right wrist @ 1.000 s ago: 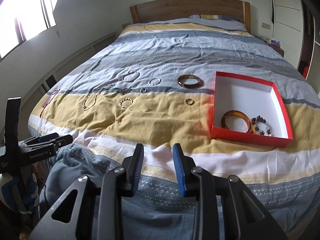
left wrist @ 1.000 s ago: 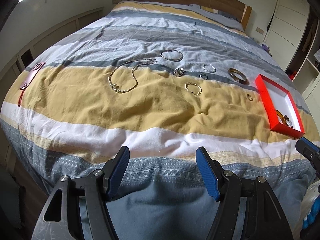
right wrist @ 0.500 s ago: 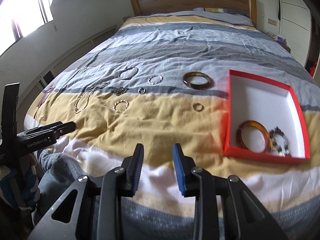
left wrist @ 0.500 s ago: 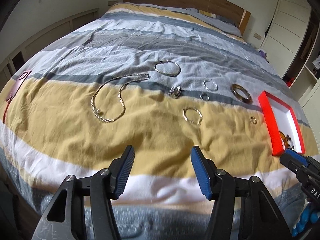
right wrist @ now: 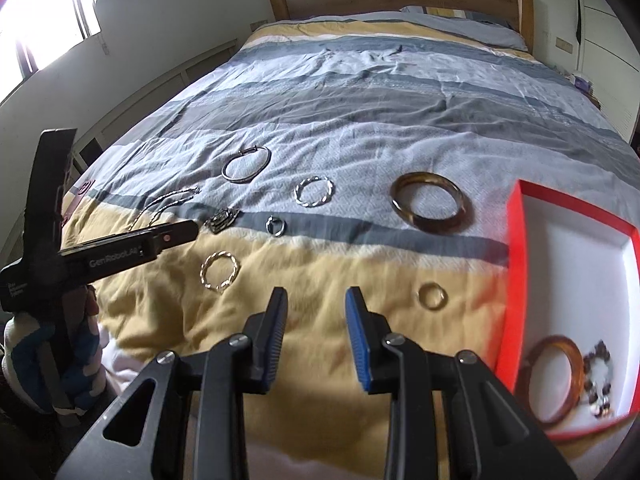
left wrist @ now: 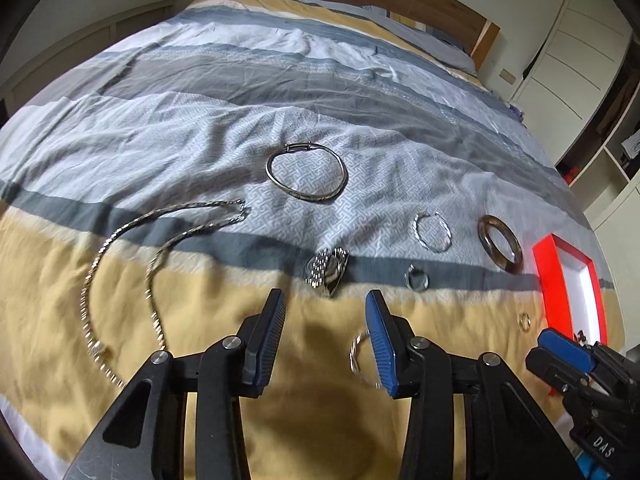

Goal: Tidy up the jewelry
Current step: 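Grasp the silver watch with the left gripper while the right grasps a silver ring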

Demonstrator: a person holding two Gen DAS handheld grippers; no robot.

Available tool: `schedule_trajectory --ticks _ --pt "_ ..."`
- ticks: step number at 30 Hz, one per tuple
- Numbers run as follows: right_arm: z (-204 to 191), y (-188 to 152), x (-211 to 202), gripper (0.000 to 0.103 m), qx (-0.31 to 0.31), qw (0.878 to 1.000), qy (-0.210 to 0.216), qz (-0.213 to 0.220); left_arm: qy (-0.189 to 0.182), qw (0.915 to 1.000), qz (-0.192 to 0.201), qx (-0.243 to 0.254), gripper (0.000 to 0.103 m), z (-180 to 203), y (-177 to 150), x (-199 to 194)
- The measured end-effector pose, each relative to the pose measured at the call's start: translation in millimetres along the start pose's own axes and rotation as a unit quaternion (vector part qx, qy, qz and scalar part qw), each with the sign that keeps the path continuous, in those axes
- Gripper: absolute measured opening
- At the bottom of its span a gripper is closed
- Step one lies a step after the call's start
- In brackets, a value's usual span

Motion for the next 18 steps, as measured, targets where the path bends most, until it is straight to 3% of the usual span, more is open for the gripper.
schedule_trajectory --ticks 5,7,12,18 --pt "-8 8 22 0.029 -0.006 1.000 0.004 -0.009 -0.002 0.9998 -0.020 -0.001 0.032 -5 8 30" --pt "-10 9 29 0.029 -0.008 1.000 0.005 -0.013 0.002 0.9997 -0.024 -0.001 0.025 -9 8 40" --pt "-16 12 48 0.029 -0.015 1.000 0.005 -0.024 0.004 0.9998 -0.006 0.019 0.022 -8 7 46" --pt "-31 20 64 0.029 -0.027 0.999 0.008 -0.025 -0.025 0.9994 0.021 -0.011 0.016 -22 7 40"
Point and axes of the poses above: each gripper's, at about its wrist camera, not at the fingertips, and x roughly the way its jaws point, z to its right, y to its top, the point moved 1 cm from there along x, roughly the way its jaws point, and after that the axes turned 11 degrees about -y, right-handed, at the moved point
